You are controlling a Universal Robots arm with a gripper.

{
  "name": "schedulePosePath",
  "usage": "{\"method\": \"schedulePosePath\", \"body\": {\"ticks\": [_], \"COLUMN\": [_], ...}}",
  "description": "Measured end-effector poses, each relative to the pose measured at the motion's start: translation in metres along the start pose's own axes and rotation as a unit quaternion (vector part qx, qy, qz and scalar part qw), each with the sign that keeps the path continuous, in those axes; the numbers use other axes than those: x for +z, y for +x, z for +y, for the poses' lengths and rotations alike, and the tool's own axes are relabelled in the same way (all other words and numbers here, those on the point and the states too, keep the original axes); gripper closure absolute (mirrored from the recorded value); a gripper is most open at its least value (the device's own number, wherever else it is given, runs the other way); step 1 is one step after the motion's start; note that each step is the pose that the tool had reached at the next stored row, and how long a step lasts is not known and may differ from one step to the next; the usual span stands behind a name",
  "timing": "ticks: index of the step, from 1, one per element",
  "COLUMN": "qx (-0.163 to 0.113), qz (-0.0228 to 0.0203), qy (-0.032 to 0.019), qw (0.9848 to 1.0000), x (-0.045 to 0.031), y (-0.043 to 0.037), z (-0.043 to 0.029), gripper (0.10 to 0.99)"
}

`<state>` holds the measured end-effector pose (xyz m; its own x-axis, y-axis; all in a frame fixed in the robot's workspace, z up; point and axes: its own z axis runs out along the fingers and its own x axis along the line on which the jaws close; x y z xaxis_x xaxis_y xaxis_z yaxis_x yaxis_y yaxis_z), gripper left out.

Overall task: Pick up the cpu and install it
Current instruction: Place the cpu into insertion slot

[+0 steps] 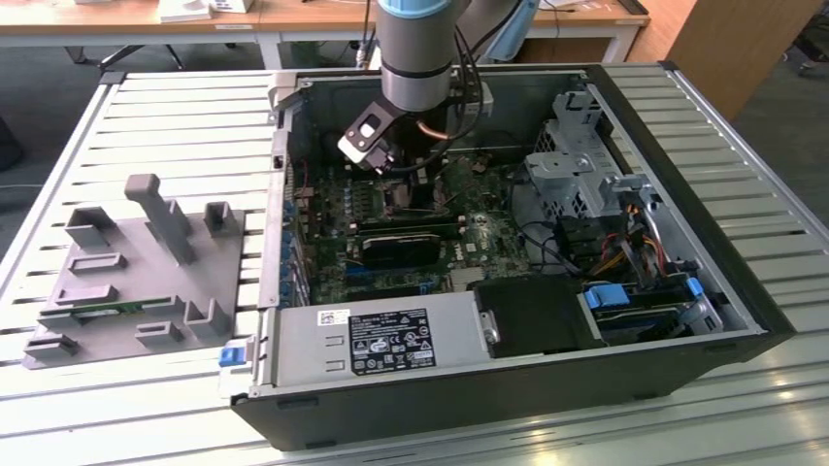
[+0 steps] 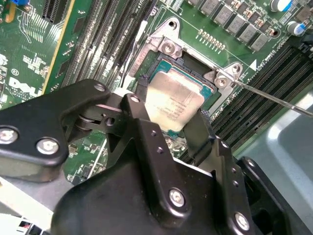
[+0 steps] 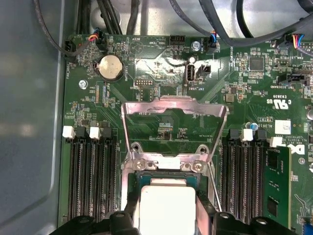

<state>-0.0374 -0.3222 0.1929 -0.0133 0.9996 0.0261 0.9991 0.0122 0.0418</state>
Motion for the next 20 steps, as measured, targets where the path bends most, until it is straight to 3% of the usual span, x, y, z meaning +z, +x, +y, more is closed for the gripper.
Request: {"method": "schedulePosePath", "body": {"ticks": [1,2,10,16,20], "qx": [0.0,0.0,0.0,0.0,0.0], "qz": [-0.0002,-0.0004,-0.0007,-0.0009,-0.0009], "qy": [0.0001,0.0003,0.0004,0.0004,0.0004], "qw": [1.0,1.0,1.0,1.0,1.0], "x": [-0.0001,-0.0002,-0.0016,-0.009,-0.0126], "y": [-0.0001,-0.0001,-0.0002,0.0,0.0001], "z": [0.0,-0.0001,-0.0001,0.0002,0.0004], "gripper": [0.541,0.478,0.478,0.478,0.561]}}
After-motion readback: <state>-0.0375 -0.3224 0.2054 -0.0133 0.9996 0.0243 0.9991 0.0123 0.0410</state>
